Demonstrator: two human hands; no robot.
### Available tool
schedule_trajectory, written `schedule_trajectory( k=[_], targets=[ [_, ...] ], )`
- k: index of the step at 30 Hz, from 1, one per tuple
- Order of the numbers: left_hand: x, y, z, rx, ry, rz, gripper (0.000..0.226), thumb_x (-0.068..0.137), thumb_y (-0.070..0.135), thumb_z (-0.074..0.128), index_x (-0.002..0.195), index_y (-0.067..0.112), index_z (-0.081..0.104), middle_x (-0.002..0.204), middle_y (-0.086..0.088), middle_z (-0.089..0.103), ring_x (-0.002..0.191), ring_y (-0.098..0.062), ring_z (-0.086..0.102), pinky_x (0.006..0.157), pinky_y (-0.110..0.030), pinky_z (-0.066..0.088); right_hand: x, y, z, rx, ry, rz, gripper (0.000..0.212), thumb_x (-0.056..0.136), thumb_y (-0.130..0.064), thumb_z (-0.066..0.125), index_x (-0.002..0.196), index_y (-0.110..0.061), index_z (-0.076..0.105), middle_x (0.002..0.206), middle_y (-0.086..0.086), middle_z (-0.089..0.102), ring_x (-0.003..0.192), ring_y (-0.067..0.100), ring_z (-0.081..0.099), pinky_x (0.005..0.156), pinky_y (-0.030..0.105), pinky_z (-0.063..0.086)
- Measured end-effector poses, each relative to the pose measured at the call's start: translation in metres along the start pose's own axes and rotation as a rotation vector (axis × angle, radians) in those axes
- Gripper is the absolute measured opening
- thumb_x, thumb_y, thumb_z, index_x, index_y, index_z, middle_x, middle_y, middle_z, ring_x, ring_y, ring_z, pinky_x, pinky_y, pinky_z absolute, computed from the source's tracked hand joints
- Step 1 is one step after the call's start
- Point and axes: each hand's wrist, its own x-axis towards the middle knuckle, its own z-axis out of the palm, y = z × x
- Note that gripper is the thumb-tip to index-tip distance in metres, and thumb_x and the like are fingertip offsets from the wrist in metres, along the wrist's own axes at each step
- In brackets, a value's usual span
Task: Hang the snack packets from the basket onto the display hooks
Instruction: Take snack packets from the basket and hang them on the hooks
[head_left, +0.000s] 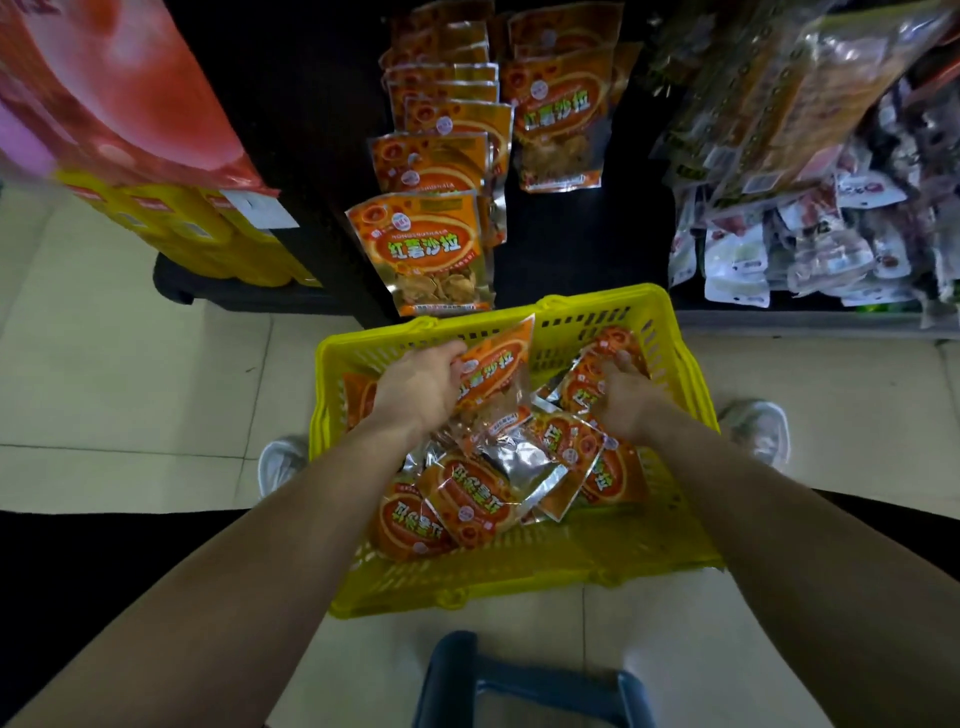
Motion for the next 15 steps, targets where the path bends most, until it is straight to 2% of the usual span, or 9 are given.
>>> schedule_trajectory(
  k=[4,7,10,12,15],
  targets=[
    [0.017,-0.006,0.015,0.021,0.039,-0.027,0.020,0.104,0.036,0.044,0.111,0.026,0.060,0.097,-0.002,0.070,0.078,-0.019,0.058,0.066,-0.030,0.044,0.019,-0.002,0.037,-0.003,-0.099,0.005,0.067,0.092,-0.028,0.062,0.149,-0.011,0.032,0.144,0.023,0.046,0.131,0.039,0.047,0.108,0.045,0.040],
    [0.021,-0.014,0.021,-0.001,0.029,-0.021,0.021,0.104,0.034,0.043,0.112,0.022,0.059,0.094,-0.002,0.069,0.080,-0.024,0.066,0.065,-0.032,0.052,0.025,-0.002,0.063,-0.106,-0.063,0.005,0.070,0.087,-0.027,0.065,0.147,-0.011,0.033,0.138,0.025,0.049,0.122,0.043,0.054,0.101,0.046,0.046],
    [0.022,-0.022,0.024,-0.025,0.036,0.008,0.020,0.104,0.031,0.045,0.109,0.018,0.060,0.090,-0.001,0.067,0.074,-0.021,0.063,0.058,-0.029,0.044,0.029,-0.001,0.079,-0.201,-0.017,0.008,0.050,0.089,-0.024,0.061,0.134,-0.011,0.045,0.128,0.019,0.058,0.115,0.039,0.059,0.095,0.044,0.049],
    [0.022,-0.025,0.023,-0.030,0.034,0.002,0.021,0.104,0.030,0.046,0.111,0.017,0.061,0.093,-0.002,0.069,0.078,-0.022,0.065,0.061,-0.028,0.045,0.031,-0.001,0.079,-0.213,-0.017,-0.001,0.038,0.089,-0.022,0.060,0.125,-0.013,0.052,0.121,0.015,0.064,0.111,0.035,0.062,0.091,0.043,0.050],
    [0.020,-0.024,0.019,-0.042,0.029,-0.013,0.022,0.104,0.031,0.047,0.115,0.019,0.061,0.100,-0.004,0.071,0.084,-0.022,0.067,0.064,-0.028,0.046,0.033,0.000,0.073,-0.210,-0.045,-0.030,0.041,0.086,-0.022,0.064,0.124,-0.013,0.054,0.126,0.016,0.057,0.114,0.037,0.059,0.093,0.044,0.050]
  ],
)
